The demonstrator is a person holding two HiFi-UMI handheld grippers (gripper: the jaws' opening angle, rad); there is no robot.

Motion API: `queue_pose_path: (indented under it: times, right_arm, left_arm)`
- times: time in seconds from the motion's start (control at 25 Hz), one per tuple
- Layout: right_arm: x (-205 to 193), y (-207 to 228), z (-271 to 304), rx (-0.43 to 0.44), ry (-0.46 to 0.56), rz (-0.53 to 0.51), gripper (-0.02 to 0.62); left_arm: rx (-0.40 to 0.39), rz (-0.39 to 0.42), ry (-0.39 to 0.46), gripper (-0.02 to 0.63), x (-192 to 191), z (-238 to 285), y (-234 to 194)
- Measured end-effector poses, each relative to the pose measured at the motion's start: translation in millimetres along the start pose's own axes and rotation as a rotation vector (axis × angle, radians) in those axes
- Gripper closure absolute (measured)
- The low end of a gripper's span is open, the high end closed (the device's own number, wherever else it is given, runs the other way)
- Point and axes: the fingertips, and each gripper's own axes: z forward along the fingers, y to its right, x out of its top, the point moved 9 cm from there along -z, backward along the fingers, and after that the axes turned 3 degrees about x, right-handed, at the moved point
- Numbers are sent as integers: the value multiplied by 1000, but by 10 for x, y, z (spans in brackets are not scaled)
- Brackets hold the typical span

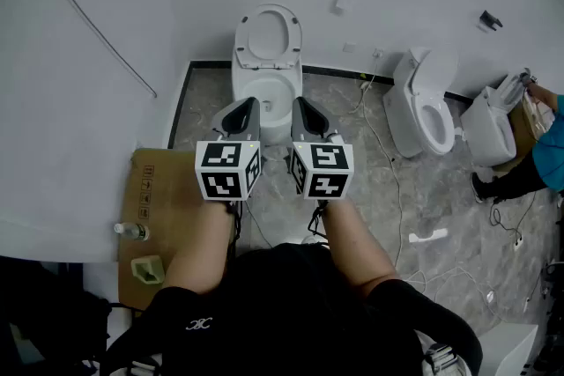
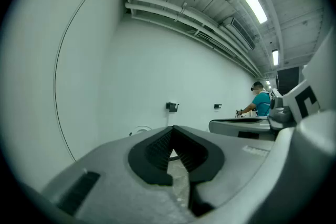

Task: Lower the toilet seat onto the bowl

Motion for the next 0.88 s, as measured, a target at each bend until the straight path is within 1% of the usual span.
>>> queue_pose_path:
  times: [0.12, 0.24, 0.48, 0.72, 0.88]
  right_arm:
    - [-25, -101, -4, 11, -7, -11, 589]
    - [-31, -159, 0, 26, -15, -3, 589]
    - [-22, -231, -19, 6, 17, 22, 588]
    - [-32, -341, -67, 17, 17, 29, 586]
    - [-126, -356, -101, 13, 3, 36, 586]
  left_arm:
    - [2, -20, -9, 598, -35, -74, -64]
    - [2, -20, -16, 598, -41, -122, -89]
    - [5, -14, -25, 598, -63, -225, -139]
    - [4, -22, -46, 598, -85, -306, -195]
    - [5, -8, -65, 598, -148, -340, -194]
